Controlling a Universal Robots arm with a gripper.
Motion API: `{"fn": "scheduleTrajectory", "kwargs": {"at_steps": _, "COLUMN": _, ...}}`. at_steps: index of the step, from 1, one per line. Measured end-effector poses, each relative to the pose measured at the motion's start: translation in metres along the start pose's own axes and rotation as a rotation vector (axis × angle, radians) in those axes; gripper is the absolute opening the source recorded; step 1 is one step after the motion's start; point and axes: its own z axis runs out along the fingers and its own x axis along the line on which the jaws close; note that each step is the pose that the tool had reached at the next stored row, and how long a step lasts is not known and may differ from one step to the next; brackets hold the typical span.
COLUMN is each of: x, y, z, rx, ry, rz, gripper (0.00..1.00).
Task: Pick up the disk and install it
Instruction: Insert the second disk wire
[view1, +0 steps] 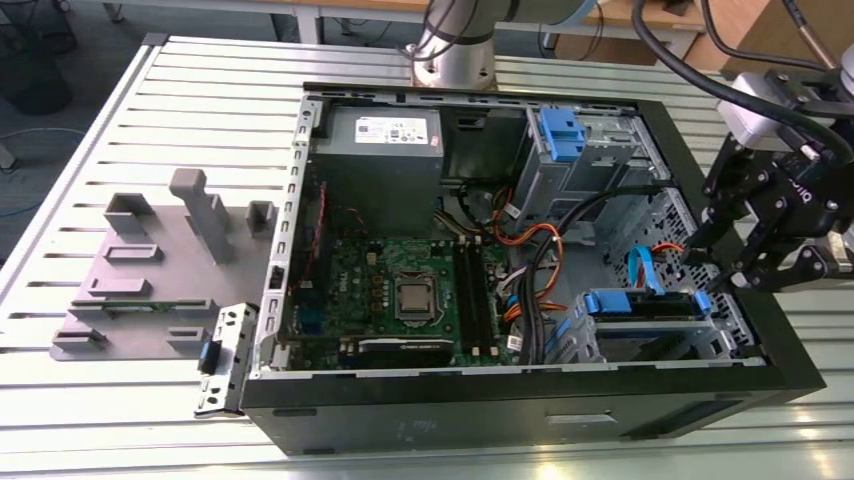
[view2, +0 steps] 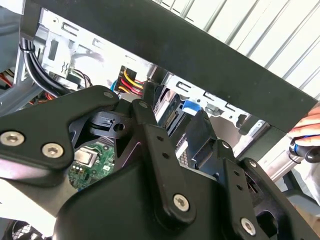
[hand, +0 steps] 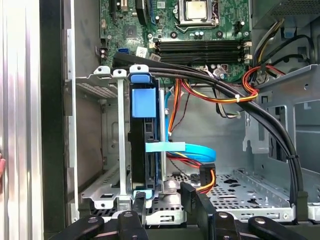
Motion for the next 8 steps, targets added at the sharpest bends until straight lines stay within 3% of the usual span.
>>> {"fn": "scheduleTrajectory", "kwargs": {"at_steps": 8, "x": -0.0002, "y": -0.0002, "z": 0.0053, "rx": -0.0005, "ry": 0.0001, "rz": 0.0, "gripper": 0.53}}
